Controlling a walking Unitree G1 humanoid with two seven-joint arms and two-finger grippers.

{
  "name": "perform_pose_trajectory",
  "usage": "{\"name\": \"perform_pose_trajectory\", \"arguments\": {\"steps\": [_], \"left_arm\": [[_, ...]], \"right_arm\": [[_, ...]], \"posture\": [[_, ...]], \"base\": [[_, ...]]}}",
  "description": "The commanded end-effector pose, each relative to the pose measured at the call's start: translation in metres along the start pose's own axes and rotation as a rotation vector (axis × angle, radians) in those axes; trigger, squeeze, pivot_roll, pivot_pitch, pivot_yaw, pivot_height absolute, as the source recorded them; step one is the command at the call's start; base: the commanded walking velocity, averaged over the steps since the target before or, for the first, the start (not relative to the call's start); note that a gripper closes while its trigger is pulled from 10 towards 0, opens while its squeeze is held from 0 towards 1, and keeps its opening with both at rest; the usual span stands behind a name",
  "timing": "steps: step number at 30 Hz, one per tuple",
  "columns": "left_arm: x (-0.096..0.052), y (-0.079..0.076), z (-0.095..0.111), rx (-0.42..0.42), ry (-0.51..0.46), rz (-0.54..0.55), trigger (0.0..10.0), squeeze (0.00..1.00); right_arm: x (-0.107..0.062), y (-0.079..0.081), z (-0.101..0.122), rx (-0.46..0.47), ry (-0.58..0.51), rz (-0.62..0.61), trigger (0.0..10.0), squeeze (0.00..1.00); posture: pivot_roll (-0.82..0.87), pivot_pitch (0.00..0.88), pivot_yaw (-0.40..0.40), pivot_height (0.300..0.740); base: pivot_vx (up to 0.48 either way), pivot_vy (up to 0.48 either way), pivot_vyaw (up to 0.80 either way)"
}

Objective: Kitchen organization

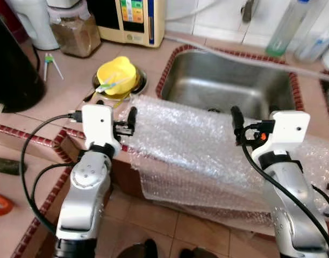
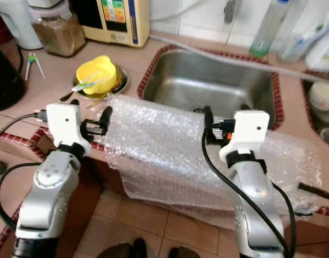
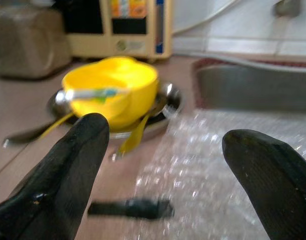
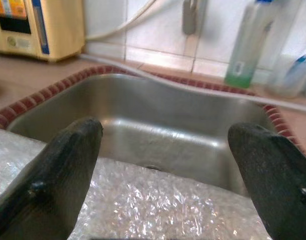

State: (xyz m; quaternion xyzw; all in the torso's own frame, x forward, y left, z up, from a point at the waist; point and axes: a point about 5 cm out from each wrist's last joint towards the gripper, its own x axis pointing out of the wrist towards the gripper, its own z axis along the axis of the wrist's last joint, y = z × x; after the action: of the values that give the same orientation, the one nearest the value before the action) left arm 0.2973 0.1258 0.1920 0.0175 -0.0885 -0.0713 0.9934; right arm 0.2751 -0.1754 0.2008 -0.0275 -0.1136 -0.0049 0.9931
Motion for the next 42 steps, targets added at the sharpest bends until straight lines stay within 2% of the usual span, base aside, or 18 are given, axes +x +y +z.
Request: {"name": "perform_pose_trajectory", "arguments": {"steps": [1,7,9,13,16,21,23,27,36,38,42], "left_arm": [[-0.001,0.003,0.000,0.013,0.004,0.010,10.0,0.00],[0.001,0.001,0.004,0.042,-0.030,0.012,10.0,0.00],[0.001,0.002,0.006,0.090,-0.049,0.021,10.0,0.00],[0.003,-0.002,0.006,0.067,-0.056,0.013,10.0,0.00],[0.004,-0.004,0.007,0.056,-0.071,0.008,10.0,0.00],[0.005,-0.003,0.006,0.046,-0.066,0.009,10.0,0.00],[0.006,-0.003,0.004,0.039,-0.059,0.015,10.0,0.00],[0.006,-0.003,0.004,0.038,-0.058,0.018,10.0,0.00],[0.004,-0.003,0.001,0.028,-0.044,0.025,10.0,0.00],[0.003,-0.003,0.002,-0.004,-0.058,0.025,10.0,0.00],[0.002,-0.005,0.002,0.001,-0.058,0.022,10.0,0.00]], "right_arm": [[-0.001,-0.001,-0.001,-0.001,0.007,-0.013,10.0,0.00],[0.001,0.000,-0.001,0.038,0.010,0.000,10.0,0.00],[0.002,0.000,0.000,0.011,0.010,0.001,10.0,0.00],[0.007,0.005,0.003,-0.041,-0.012,0.013,10.0,0.00],[0.009,0.010,0.004,-0.002,-0.013,0.044,10.0,0.00],[0.010,0.017,0.005,0.010,-0.020,0.076,10.0,0.00],[0.009,0.021,0.006,-0.013,-0.019,0.087,10.0,0.00],[0.009,0.019,0.002,-0.002,0.035,0.063,10.0,0.00],[0.008,0.012,0.008,-0.012,-0.016,0.055,10.0,0.00],[0.007,0.011,0.009,-0.002,-0.020,0.057,10.0,0.00],[0.006,0.014,0.013,-0.009,-0.031,0.077,10.0,0.00]], "posture": [[0.03,0.210,-0.018,0.740],[0.03,0.208,-0.018,0.740],[0.03,0.205,-0.019,0.740],[0.03,0.197,-0.022,0.740],[0.03,0.195,-0.023,0.740],[0.02,0.194,-0.026,0.740],[0.02,0.193,-0.027,0.740],[0.02,0.193,-0.030,0.740],[0.01,0.198,-0.034,0.740],[0.01,0.199,-0.036,0.740],[0.01,0.200,-0.036,0.740]], "base": [[0.000,0.000,0.00],[0.000,0.000,0.00],[0.000,0.000,0.00],[0.000,0.000,0.00],[0.000,0.000,0.00],[0.000,-0.111,0.00],[0.000,-0.418,0.00],[0.000,-0.388,0.00],[0.000,-0.365,0.00],[0.000,0.000,0.00],[0.000,0.000,0.00]]}}
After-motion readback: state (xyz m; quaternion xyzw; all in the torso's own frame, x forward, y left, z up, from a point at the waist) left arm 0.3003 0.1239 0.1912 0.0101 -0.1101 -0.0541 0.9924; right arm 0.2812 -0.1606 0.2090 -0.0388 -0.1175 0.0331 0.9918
